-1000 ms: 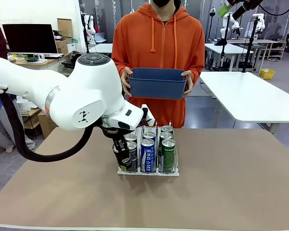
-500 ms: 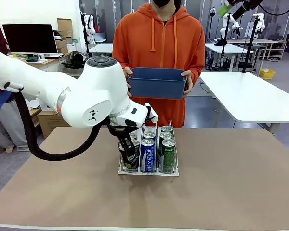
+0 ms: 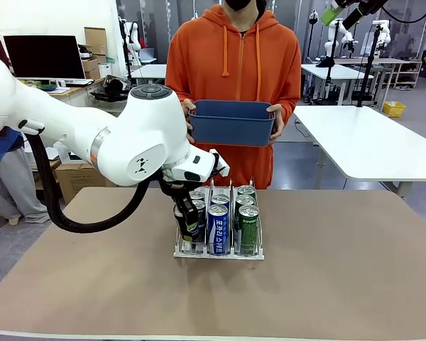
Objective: Fill the beverage cans into the dispenser.
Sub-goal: Place the picked Pepsi coke in the line of the Automatic Can Dispenser with the same cans.
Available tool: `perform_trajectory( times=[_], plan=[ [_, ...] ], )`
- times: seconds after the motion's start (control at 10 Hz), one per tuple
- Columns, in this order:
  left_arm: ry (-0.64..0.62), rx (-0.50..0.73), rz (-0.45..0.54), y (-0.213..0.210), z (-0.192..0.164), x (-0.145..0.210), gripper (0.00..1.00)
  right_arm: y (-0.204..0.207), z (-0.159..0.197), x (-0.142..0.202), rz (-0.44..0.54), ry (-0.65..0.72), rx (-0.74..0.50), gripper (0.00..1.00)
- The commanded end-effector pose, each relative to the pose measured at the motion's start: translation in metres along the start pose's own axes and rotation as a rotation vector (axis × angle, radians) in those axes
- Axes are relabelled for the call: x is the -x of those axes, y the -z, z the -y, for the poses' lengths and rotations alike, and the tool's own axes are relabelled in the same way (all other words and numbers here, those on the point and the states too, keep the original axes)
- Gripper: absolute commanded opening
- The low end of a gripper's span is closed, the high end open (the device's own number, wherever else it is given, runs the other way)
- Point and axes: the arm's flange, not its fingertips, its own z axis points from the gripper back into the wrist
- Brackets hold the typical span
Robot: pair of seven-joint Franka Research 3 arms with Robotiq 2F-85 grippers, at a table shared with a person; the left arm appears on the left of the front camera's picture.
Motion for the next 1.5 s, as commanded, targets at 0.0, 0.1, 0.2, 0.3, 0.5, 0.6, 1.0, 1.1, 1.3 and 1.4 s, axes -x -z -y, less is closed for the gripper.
perform_trajectory(
  times=[0.0, 0.1, 0.2, 0.3, 0.5, 0.6, 1.0, 1.1, 1.3, 1.4],
  plan=[
    [-0.008, -0.039, 0.046, 0.013, -0.018, -0.013, 0.58, -0.001, 0.000, 0.001, -0.003, -0.001, -0.001, 1.00],
    [-0.004, -0.018, 0.043, 0.018, -0.019, -0.015, 0.58, -0.001, 0.000, 0.001, -0.003, -0.001, -0.001, 1.00],
    [0.007, 0.007, 0.032, 0.023, -0.019, -0.017, 0.58, -0.001, 0.000, 0.001, -0.003, -0.001, -0.001, 1.00],
    [0.022, 0.023, 0.023, 0.028, -0.018, -0.017, 0.58, -0.001, 0.000, 0.001, -0.003, -0.001, -0.001, 1.00],
    [0.034, 0.029, -0.026, 0.037, -0.014, -0.015, 0.58, -0.001, 0.000, 0.001, -0.003, -0.001, -0.001, 1.00],
    [0.040, 0.068, -0.028, 0.040, -0.013, -0.013, 0.58, -0.001, 0.000, 0.001, -0.003, -0.001, -0.001, 1.00],
    [0.073, 0.137, -0.029, 0.046, -0.008, -0.009, 0.68, -0.001, 0.000, 0.001, -0.003, -0.001, -0.001, 1.00],
    [0.082, 0.137, -0.025, 0.044, -0.009, -0.009, 0.77, -0.001, 0.000, 0.001, -0.003, -0.001, -0.001, 1.00],
    [0.069, 0.123, -0.012, 0.032, -0.010, -0.005, 0.96, -0.001, 0.000, 0.001, -0.003, -0.001, -0.001, 1.00],
    [0.060, 0.116, -0.002, 0.025, -0.008, -0.002, 1.00, -0.001, 0.000, 0.001, -0.003, -0.001, -0.001, 1.00]
  ],
)
